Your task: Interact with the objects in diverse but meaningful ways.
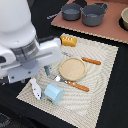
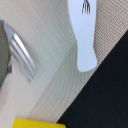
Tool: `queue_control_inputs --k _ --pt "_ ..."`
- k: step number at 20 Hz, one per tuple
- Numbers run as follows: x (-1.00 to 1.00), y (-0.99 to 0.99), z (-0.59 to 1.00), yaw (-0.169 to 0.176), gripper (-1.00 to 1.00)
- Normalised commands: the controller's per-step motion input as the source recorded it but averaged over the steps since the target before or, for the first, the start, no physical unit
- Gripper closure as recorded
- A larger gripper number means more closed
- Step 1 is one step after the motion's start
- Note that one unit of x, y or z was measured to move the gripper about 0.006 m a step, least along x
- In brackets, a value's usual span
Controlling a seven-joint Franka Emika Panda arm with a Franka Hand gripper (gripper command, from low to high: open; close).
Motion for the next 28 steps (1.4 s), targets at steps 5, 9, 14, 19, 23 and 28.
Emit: queue_control_inputs --k 5,9,14,19,23,28 --pt "-0.43 0.15 -0.14 0.055 -1.0" --pt "-0.51 0.35 -0.04 0.089 -1.0" --pt "-0.16 0.1 -0.15 0.088 -1.0" --pt "0.09 -0.12 -0.23 0.028 -1.0" --pt "0.26 -0.01 -0.06 0.0 -1.0" --pt "0.24 0.0 -0.11 0.0 -1.0"
